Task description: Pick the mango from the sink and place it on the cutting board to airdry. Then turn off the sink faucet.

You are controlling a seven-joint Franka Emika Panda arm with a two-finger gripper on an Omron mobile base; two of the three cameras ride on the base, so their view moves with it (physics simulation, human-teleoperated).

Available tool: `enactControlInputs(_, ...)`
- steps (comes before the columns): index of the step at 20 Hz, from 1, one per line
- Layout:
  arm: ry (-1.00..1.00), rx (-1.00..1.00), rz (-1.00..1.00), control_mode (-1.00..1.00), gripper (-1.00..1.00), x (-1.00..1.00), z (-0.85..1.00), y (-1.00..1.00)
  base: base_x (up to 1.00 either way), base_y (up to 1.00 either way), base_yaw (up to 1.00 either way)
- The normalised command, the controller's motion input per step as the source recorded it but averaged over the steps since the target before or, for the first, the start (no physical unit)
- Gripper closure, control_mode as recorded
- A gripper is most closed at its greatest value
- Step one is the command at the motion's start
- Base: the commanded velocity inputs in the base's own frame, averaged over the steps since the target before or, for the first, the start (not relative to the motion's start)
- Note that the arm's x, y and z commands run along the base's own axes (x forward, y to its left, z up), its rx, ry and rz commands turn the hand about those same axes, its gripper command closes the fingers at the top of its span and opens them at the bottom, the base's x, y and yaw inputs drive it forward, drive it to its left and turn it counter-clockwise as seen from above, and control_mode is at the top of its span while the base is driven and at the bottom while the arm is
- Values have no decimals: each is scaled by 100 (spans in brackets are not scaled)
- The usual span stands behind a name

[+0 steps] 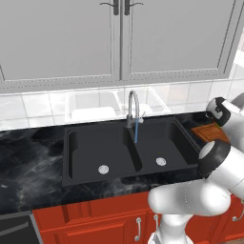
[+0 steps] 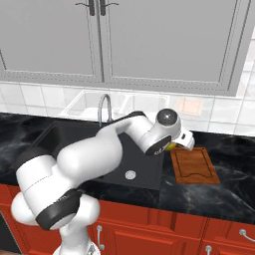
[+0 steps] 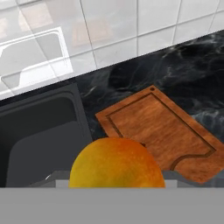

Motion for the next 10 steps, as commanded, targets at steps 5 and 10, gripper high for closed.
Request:
enactControlInputs(5,0,0,0,-100,100,7,-3,-16,0,0,0)
enactControlInputs(10,3,0,0,-100,100,11,-12,-10,0,0,0)
